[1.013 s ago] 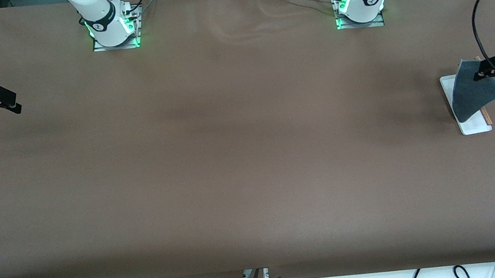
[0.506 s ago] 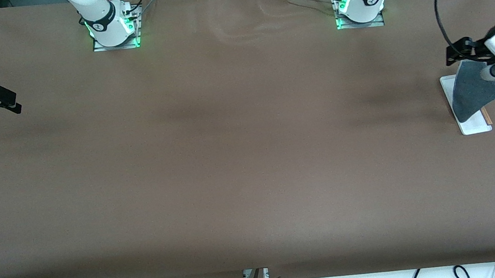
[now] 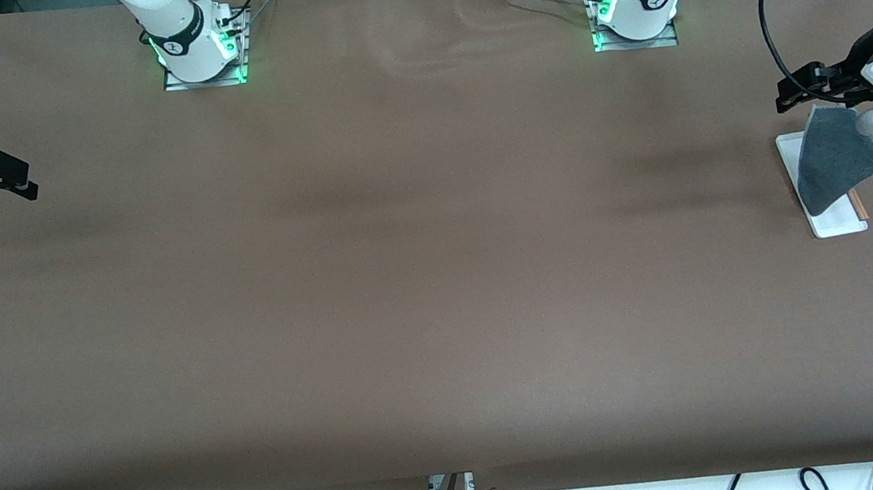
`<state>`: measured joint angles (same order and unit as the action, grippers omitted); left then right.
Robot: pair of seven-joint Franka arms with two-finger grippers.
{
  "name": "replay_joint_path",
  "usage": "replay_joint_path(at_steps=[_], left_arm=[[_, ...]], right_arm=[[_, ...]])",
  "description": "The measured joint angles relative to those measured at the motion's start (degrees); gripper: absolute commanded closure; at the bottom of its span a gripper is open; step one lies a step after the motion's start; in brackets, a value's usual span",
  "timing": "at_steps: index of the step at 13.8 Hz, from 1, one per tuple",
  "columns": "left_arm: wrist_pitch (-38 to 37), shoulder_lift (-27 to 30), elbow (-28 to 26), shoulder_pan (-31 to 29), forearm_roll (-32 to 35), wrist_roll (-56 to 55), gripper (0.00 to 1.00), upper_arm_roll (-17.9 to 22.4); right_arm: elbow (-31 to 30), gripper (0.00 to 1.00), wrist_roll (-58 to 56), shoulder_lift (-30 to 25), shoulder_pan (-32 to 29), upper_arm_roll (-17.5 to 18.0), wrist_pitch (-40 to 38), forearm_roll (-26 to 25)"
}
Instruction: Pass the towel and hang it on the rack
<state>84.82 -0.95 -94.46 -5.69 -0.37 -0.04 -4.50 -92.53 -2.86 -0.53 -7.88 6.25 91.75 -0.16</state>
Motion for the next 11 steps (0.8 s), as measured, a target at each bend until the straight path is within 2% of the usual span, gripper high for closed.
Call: replay_joint_path(at_steps=[11], left_arm=[[0.78,0.0,0.23,0.41,-0.05,-1.53,0.0,0.0]], right_arm=[[0.12,0.0,0.0,0.0,0.01,0.01,0.0,0.0]])
